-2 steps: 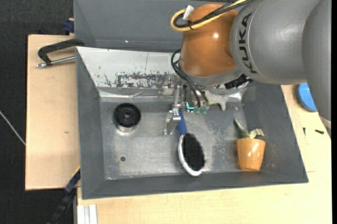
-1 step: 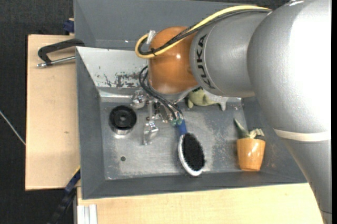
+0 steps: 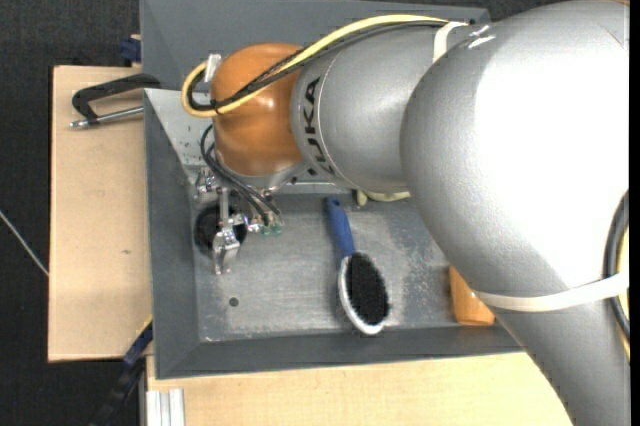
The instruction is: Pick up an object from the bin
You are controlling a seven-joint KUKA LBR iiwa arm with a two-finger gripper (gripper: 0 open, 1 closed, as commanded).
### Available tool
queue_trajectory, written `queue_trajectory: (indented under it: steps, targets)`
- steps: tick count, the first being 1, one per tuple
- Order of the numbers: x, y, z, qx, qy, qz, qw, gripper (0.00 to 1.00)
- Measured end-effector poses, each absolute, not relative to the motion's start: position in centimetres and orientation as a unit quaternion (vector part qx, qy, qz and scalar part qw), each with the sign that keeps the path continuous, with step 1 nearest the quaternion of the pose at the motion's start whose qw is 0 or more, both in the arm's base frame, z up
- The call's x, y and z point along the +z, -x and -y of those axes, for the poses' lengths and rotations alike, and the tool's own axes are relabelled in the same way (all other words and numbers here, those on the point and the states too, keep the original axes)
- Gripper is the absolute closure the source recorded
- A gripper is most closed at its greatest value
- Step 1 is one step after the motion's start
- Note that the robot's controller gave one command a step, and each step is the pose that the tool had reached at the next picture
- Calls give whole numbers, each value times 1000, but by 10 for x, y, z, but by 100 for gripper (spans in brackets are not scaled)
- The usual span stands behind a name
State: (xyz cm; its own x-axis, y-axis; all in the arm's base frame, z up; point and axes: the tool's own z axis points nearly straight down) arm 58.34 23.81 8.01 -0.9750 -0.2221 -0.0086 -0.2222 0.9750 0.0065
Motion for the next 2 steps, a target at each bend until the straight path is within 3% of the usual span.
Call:
queue_trajectory:
  steps: [1,2]
  targets:
    - [80,-584,-233,2,109,-994,3,100]
    - [239,-570,-184,1,150,-989,7,100]
